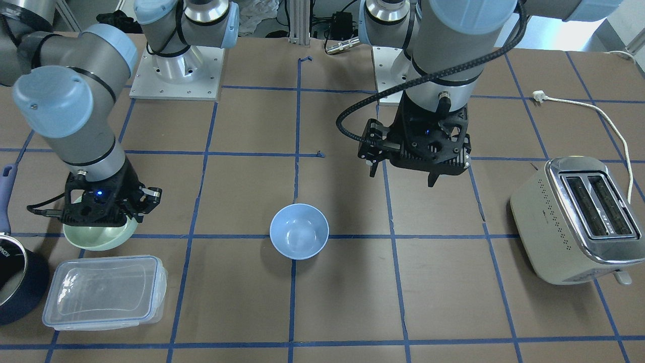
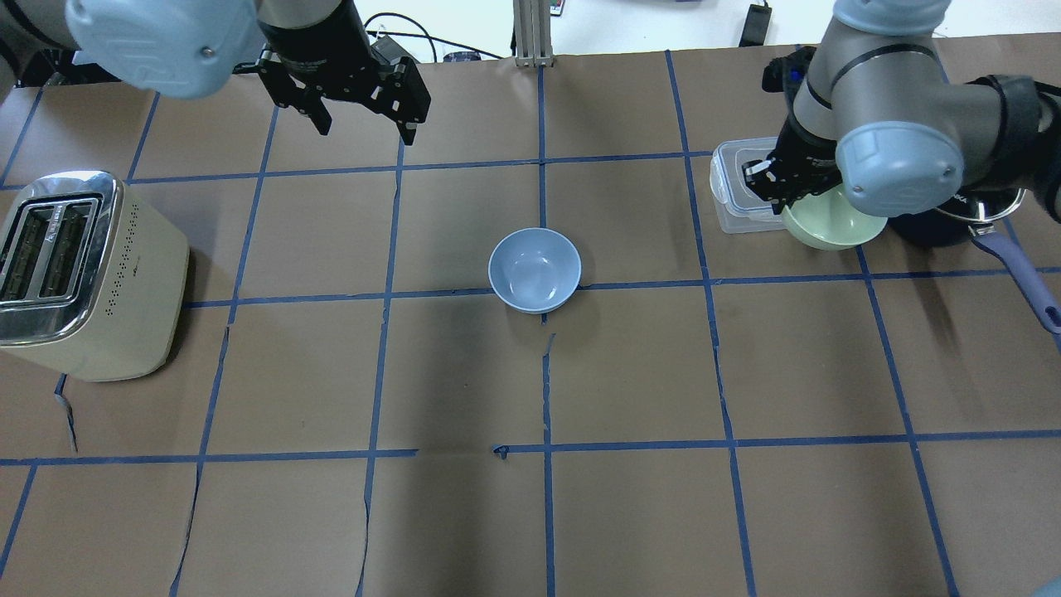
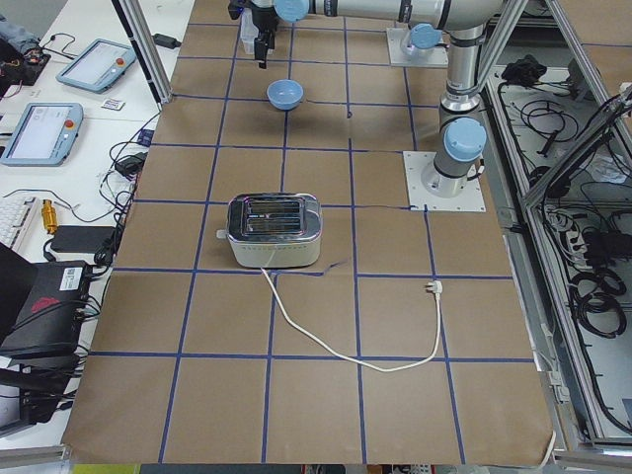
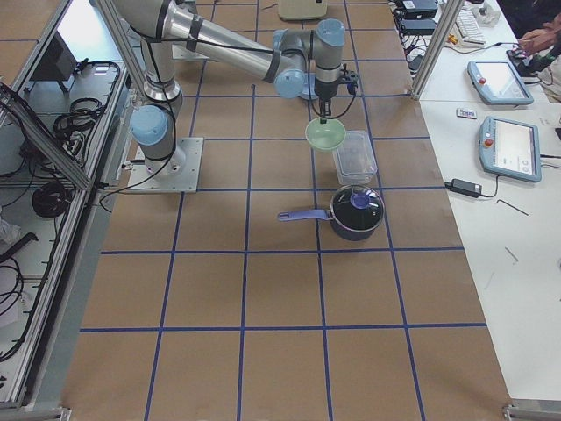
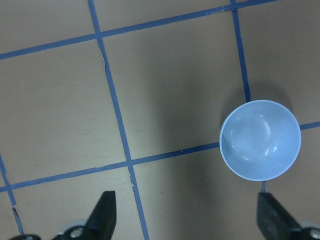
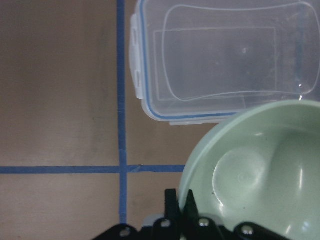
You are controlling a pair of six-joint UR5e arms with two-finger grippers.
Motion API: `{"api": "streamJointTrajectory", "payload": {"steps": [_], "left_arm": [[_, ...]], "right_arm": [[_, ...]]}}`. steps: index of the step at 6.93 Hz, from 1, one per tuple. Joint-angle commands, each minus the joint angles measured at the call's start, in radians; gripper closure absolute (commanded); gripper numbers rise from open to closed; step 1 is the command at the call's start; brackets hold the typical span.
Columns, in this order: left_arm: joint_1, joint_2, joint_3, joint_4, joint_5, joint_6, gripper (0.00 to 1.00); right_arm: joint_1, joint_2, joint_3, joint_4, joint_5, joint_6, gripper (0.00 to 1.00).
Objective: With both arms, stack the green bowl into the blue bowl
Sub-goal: 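Carry the pale green bowl with the right gripper over the light blue bowl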
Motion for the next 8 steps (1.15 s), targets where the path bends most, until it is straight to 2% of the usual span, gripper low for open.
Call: {"api": "streamJointTrajectory", "payload": {"steps": [1, 2, 3, 8], "left_arm": [[0.003, 0.057, -0.069, -0.035, 0.024, -0.06, 0.0], [0.006, 0.1, -0.143, -0.026, 0.02, -0.059, 0.0], [0.011, 0.117, -0.164, -0.014, 0.02, -0.068, 0.0], [0.035, 0.082, -0.098, -0.035, -0.037, -0.091, 0.0]], "right_arm": [[0.135, 0.015, -0.068, 0.032, 0.004, 0.162, 1.0], [0.198, 0.045, -0.085, 0.026, 0.004, 0.262, 1.0], [0.244, 0.074, -0.117, 0.026, 0.004, 0.325, 1.0], [0.432, 0.251, -0.278, 0.018, 0.004, 0.581, 1.0]]}}
